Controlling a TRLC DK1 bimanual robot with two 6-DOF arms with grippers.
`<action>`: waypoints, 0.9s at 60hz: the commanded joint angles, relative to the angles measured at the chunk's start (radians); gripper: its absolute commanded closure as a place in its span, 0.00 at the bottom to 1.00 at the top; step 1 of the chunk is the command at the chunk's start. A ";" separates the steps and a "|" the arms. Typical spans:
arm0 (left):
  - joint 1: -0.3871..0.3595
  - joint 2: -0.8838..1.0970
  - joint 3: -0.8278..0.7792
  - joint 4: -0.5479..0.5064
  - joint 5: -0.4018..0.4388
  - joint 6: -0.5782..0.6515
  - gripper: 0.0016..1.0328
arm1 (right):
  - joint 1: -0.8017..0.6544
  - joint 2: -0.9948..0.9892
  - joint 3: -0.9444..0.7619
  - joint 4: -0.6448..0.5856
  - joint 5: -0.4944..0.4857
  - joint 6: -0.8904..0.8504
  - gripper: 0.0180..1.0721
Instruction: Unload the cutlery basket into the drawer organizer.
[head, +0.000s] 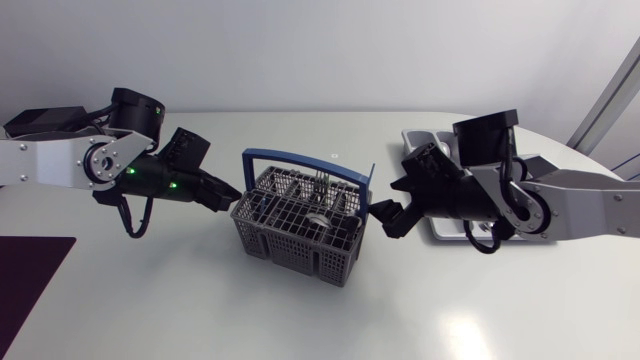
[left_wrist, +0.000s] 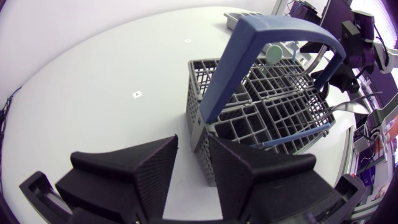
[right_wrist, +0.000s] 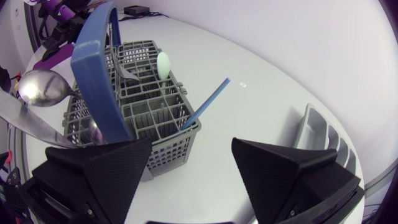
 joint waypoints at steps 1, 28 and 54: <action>-0.015 -0.019 -0.016 0.001 0.028 0.011 0.64 | -0.014 -0.012 -0.012 -0.017 -0.012 -0.019 0.09; -0.009 -0.031 -0.033 0.003 0.026 0.020 0.64 | -0.042 -0.181 -0.036 -0.178 -0.097 -0.028 0.14; -0.038 -0.019 -0.043 0.003 0.026 0.029 0.66 | 0.066 -0.170 -0.139 -0.134 -0.095 -0.011 0.93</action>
